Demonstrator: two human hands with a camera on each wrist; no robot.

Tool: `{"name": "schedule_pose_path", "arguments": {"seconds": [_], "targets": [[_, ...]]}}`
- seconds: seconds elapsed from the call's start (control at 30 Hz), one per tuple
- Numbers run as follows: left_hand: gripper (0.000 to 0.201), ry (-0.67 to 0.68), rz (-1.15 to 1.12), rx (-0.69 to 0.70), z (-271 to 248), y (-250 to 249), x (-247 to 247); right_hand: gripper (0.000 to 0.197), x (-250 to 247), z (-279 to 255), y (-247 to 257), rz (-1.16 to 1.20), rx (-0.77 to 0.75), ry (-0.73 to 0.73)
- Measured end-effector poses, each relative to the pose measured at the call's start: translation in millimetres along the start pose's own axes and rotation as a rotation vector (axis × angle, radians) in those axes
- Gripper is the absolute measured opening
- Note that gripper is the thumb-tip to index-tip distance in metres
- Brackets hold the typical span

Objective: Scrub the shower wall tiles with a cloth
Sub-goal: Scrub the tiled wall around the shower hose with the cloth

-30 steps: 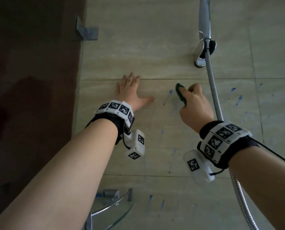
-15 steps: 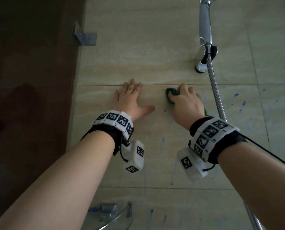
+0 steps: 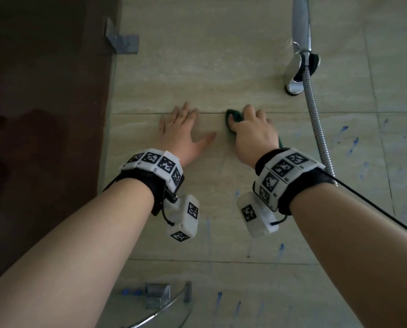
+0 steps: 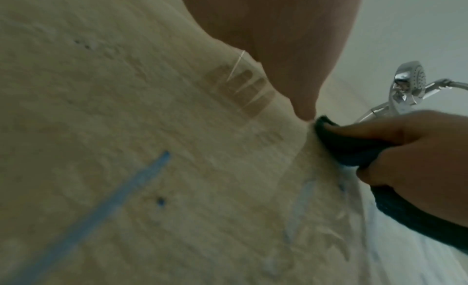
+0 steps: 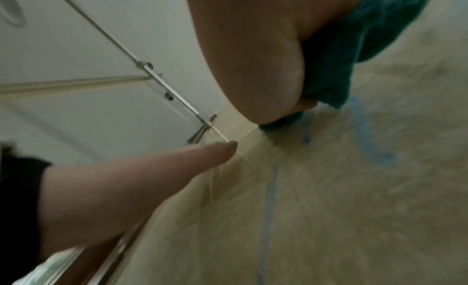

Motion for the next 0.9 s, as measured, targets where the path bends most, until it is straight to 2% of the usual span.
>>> {"name": "schedule_pose_path", "arguments": {"seconds": [0.07,0.13,0.2,0.3,0.33,0.4,0.47,0.57,0.63,0.7,0.83,0.9], "targets": [[0.07,-0.051,0.042,-0.035,-1,9,-3,0.049,2,-2,14,-0.077,-0.153,-0.021],[0.068,-0.025,0.081,-0.07,-2,16,-2,0.049,3,-3,19,-0.192,-0.252,-0.051],[0.068,0.003,0.083,-0.083,-1,15,-1,0.049,1,-2,9,-0.226,-0.171,-0.068],[0.067,-0.003,0.071,-0.107,1,9,-1,0.054,2,-6,-11,-0.21,0.09,-0.038],[0.067,-0.01,0.075,-0.118,0,8,-1,0.055,5,-8,-13,-0.214,0.138,-0.001],[0.066,-0.022,0.075,-0.131,-1,6,0,0.051,8,-10,-10,-0.214,0.135,0.035],[0.067,-0.022,0.062,-0.135,-3,6,2,0.046,10,-14,-2,-0.23,0.016,0.015],[0.069,-0.022,0.062,-0.143,-4,5,4,0.055,17,-24,14,-0.318,-0.32,0.018],[0.071,-0.018,0.069,-0.153,-4,2,5,0.059,18,-30,15,-0.4,-0.427,0.024],[0.074,-0.007,0.067,-0.163,-4,-1,6,0.056,14,-31,6,-0.439,-0.356,0.022],[0.077,0.009,0.07,-0.167,-6,-3,8,0.05,13,-29,-11,-0.354,-0.02,0.061],[0.077,0.006,0.086,-0.165,-6,-1,9,0.047,15,-28,-9,-0.329,0.041,0.096]]}}
Point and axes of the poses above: each hand's wrist, its own z-axis towards the middle knuckle, its own x-axis out of the palm, y = z × x, the point moved 3 cm from there along z, towards the middle knuckle, and after that the axes turned 7 degrees about y, right-handed, at the moved point
